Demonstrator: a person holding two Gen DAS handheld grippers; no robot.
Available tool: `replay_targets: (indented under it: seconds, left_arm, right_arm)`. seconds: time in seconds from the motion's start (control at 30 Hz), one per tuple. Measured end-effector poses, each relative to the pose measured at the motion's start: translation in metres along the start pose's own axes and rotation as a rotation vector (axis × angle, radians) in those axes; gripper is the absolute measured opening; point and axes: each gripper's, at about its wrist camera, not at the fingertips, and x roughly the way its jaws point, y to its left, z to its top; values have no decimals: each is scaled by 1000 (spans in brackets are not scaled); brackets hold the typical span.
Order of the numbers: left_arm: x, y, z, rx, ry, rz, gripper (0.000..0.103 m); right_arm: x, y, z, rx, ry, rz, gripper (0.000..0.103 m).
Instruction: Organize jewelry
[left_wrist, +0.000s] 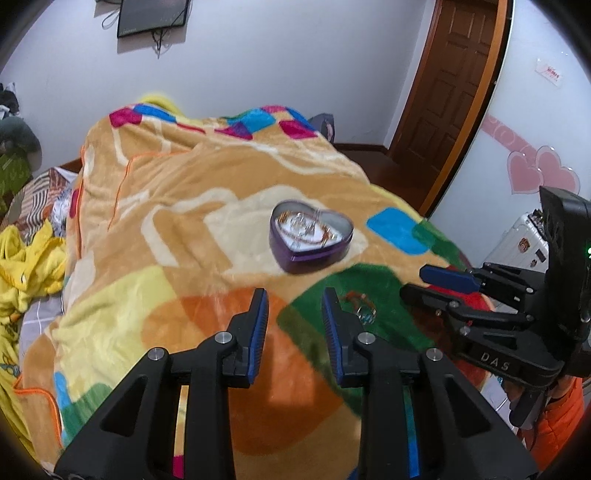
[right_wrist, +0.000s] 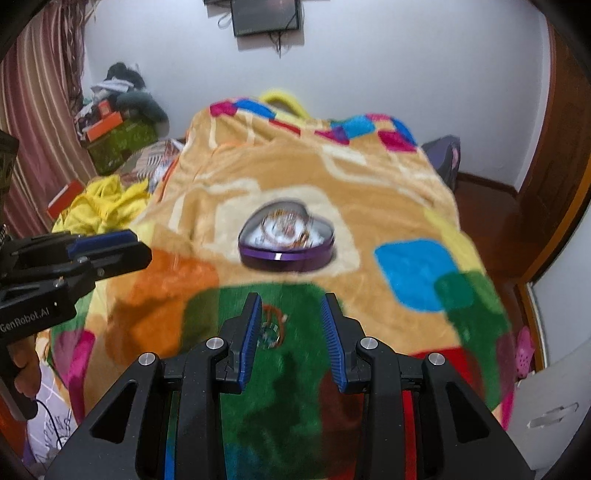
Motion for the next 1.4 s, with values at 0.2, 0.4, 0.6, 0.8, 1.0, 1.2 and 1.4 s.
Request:
replay_targets:
  seconds: [0.2, 0.4, 0.6, 0.8, 1.0, 1.2, 1.4]
  left_arm:
    - [12, 7, -15, -22, 40, 6, 29]
    - [17, 10, -20, -24, 44, 10, 29]
    - [25, 10, -21, -20, 67, -8, 29]
    - [35, -3, -23, -5, 91, -37, 29]
    - [47, -20, -20, 18, 119, -79, 29]
    - [63, -36, -18, 24, 163, -122, 29]
    - [74, -51, -19, 51, 192, -150, 29]
  right_arm:
    - [22, 7, -15, 15, 66, 40, 30]
    - [39, 7, -20, 33, 98, 48, 30]
    - [44, 5, -21, 28, 85, 26, 23]
    - [36, 6, -22, 2, 50, 6, 21]
    - [27, -4, -24, 15, 37, 4, 21]
    - [30, -16, -31, 27, 80, -1, 21]
    - [23, -26, -36, 46, 94, 11, 21]
